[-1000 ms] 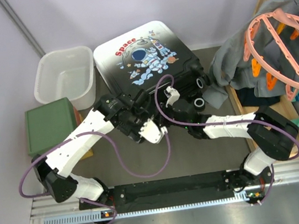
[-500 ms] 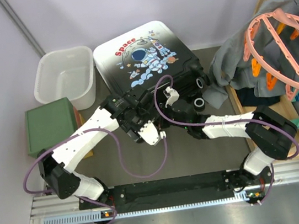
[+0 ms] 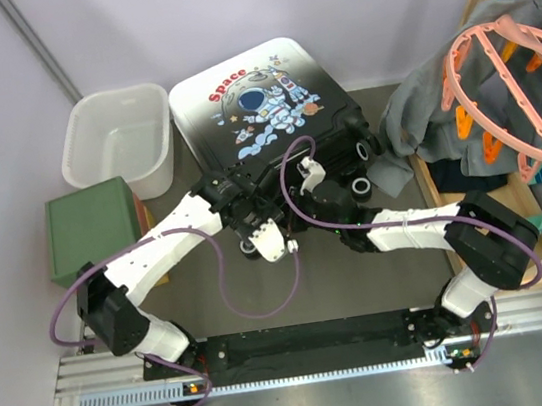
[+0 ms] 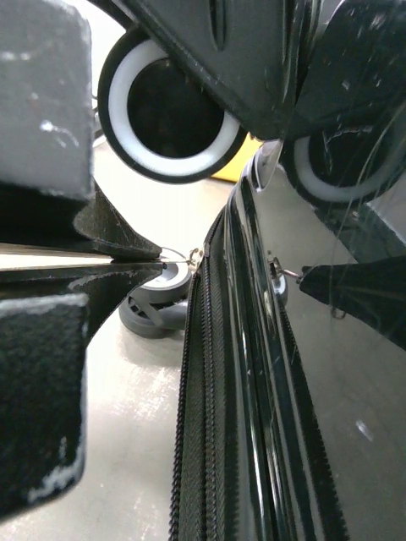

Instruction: Open, take out, and arrange the luggage

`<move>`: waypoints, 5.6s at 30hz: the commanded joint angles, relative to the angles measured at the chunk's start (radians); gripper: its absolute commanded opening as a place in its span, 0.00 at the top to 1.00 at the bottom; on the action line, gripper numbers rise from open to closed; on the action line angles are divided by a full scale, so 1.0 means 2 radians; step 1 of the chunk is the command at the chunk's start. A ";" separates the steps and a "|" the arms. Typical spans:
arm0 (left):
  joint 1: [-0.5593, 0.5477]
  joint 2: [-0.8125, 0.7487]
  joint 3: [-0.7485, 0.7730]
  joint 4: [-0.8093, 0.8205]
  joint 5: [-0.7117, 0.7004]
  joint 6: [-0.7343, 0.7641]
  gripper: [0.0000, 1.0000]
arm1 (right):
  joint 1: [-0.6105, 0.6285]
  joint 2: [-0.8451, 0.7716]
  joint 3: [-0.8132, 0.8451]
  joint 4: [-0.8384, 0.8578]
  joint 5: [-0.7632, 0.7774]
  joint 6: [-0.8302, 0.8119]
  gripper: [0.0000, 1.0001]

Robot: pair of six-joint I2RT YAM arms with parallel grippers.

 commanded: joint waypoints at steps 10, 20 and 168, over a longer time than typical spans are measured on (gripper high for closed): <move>0.001 -0.108 -0.086 0.219 0.150 -0.096 1.00 | -0.009 -0.003 -0.016 0.003 -0.004 -0.010 1.00; -0.049 -0.114 -0.072 0.290 0.106 -0.291 1.00 | -0.009 -0.062 -0.058 -0.017 0.002 -0.012 1.00; 0.108 -0.126 -0.391 0.685 0.282 -0.949 0.40 | 0.009 -0.035 0.281 -0.468 0.151 -0.228 0.17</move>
